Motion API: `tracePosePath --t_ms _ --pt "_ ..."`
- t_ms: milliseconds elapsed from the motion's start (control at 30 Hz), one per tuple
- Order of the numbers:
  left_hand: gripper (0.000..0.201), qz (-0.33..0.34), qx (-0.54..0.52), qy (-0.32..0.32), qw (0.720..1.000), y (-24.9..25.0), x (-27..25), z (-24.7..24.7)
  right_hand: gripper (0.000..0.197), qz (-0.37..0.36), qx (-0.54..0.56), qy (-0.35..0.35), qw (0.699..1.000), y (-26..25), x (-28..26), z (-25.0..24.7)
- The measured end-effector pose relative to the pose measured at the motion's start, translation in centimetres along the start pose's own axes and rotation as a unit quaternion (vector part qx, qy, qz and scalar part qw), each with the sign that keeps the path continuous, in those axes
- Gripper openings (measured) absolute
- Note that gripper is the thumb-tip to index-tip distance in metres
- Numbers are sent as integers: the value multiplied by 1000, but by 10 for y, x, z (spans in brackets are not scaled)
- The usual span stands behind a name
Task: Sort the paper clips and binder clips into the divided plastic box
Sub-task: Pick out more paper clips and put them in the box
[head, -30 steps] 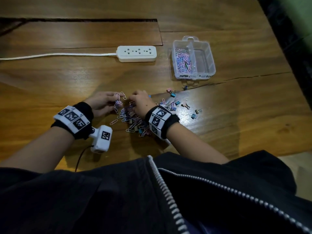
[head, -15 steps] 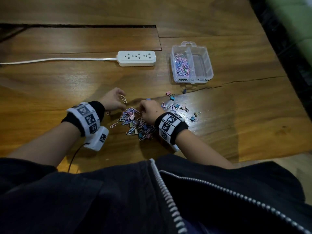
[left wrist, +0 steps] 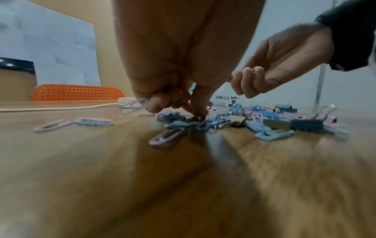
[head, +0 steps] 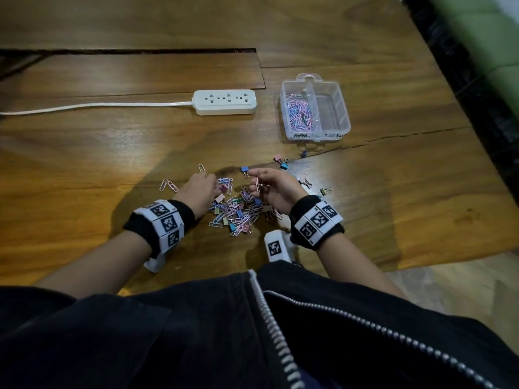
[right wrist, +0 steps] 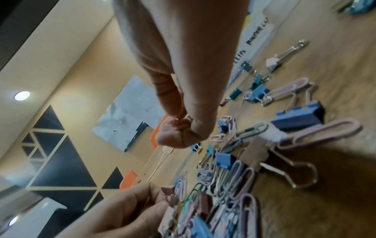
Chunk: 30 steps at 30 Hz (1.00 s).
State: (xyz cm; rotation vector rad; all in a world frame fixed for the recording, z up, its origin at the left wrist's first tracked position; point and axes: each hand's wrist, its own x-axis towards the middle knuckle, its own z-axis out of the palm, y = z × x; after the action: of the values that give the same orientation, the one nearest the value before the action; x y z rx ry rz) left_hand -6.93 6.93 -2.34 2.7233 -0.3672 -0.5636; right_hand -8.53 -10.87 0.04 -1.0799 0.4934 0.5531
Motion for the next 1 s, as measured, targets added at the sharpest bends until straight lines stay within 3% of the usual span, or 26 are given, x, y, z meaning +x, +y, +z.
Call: tracePosePath --t_ms 100,200,267,367,400,467,533,567,600,667,733,833,1000 --pt "23 -18 -71 -19 997 2 2 -5 27 6 10 16 1000 0 -1 -1" --pt "16 -57 -211 -46 975 -1 5 -15 28 -15 -114 50 992 4 4 -1" --pt "14 -109 -384 -66 914 -6 8 -22 27 -48 -246 66 966 8 9 3" --pt "21 -166 -588 -58 790 -14 11 -29 14 -101 -441 78 888 15 18 16" --pt "21 -173 -617 -52 766 -16 11 -30 15 -108 -489 72 862 16 20 21" --pt "23 -176 -638 -38 748 -19 10 -33 27 -125 -570 71 809 18 26 30" --pt "23 -182 -624 -18 760 -22 11 -34 36 -142 -646 73 747 17 32 35" --pt "22 -187 -592 -8 784 -22 12 -34 36 -149 -675 76 719 16 34 37" --pt "18 -189 -530 5 827 -22 13 -33 33 -151 -694 82 699 14 36 37" --pt "12 -176 -331 34 926 -22 13 -30 26 -152 -701 109 688 11 39 33" --pt "42 -155 -165 37 973 -26 17 -24 23 -147 -683 140 701 8 40 27" --pt "59 -110 -101 2 989 -26 18 -17 27 -159 -669 140 713 6 37 23" --pt "35 -70 -50 -19 996 -17 15 -10 39 -151 -703 60 693 9 33 35"
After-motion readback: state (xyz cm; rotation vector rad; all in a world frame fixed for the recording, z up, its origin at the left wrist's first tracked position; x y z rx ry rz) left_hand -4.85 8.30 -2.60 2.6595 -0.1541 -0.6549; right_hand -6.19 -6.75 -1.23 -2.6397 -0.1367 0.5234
